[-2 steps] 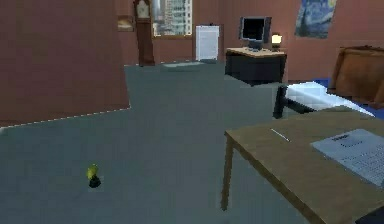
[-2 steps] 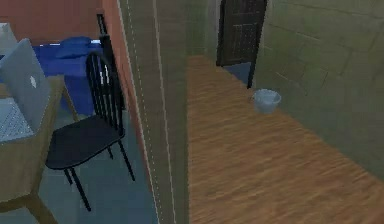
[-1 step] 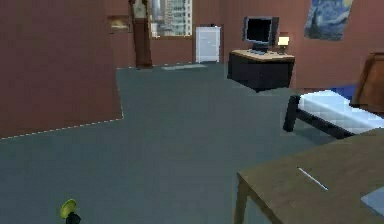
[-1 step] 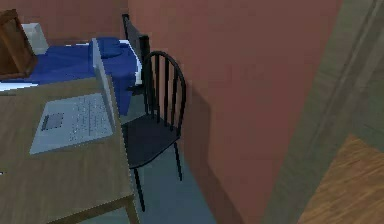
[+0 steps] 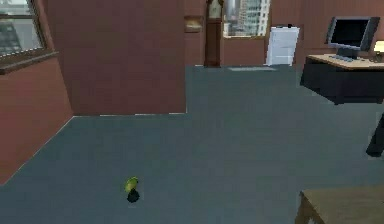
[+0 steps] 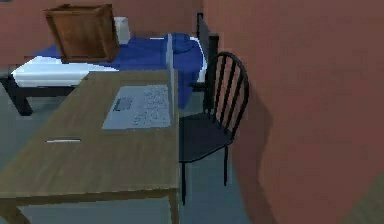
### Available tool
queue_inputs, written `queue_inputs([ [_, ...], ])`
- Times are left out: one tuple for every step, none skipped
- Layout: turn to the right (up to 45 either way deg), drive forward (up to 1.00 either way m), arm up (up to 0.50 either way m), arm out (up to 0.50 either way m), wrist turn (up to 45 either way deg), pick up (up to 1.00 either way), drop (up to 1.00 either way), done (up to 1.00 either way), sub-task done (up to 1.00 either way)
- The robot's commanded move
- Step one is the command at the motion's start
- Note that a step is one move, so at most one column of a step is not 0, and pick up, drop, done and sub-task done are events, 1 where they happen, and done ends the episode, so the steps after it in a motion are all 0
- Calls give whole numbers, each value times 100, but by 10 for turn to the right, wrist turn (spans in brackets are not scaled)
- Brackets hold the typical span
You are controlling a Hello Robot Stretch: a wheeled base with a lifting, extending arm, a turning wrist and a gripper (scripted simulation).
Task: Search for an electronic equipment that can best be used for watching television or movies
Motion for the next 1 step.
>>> queue_inputs([
  [0,75,0,0,0,0,0,0,0],
])
